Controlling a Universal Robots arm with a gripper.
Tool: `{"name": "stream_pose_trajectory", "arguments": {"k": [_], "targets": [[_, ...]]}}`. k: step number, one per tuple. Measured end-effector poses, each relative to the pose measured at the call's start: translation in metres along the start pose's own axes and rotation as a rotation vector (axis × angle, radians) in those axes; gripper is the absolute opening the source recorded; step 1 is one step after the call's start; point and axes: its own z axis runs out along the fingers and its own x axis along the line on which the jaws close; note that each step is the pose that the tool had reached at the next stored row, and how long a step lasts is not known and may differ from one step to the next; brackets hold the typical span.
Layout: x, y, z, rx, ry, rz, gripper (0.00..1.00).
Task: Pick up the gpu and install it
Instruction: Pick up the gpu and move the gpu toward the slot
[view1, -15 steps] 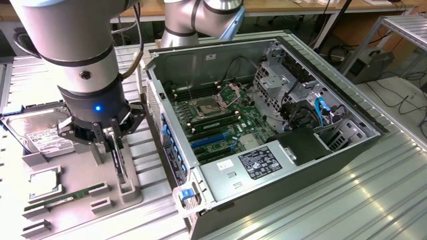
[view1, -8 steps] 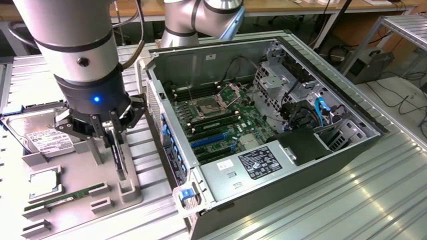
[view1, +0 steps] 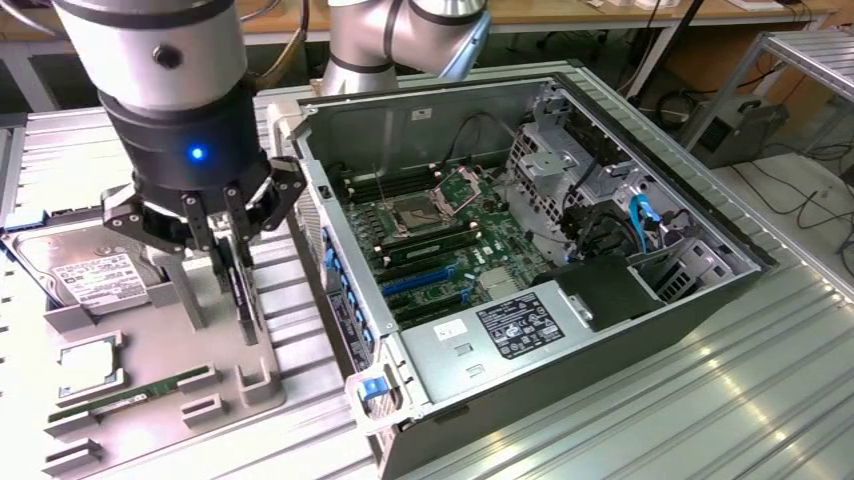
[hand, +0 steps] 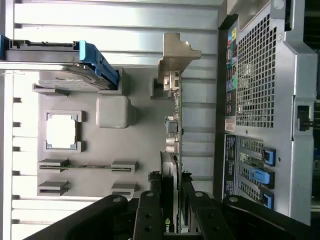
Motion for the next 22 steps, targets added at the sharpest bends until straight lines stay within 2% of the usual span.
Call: {"name": "stream_pose_trajectory", "arguments": {"k": [4,6,9,13,16,17,18,22], "targets": [[-0.009,-0.0060,-0.0220,-0.0024,0.0028,0.000,0.26],[-0.015,-0.0100,-0.0362,-0.0038,0.0052,0.000,0.26],[-0.023,-0.0141,-0.0512,-0.0047,0.0081,0.000,0.26],[-0.037,-0.0202,-0.0722,-0.0058,0.0156,0.001,0.26],[-0.049,-0.0230,-0.0810,-0.0065,0.0243,0.001,0.26],[-0.058,-0.0241,-0.0839,-0.0074,0.0298,0.002,0.26],[-0.063,-0.0245,-0.0848,-0.0078,0.0324,0.002,0.26],[-0.087,-0.0256,-0.0853,-0.0132,0.0362,0.002,0.26]]}}
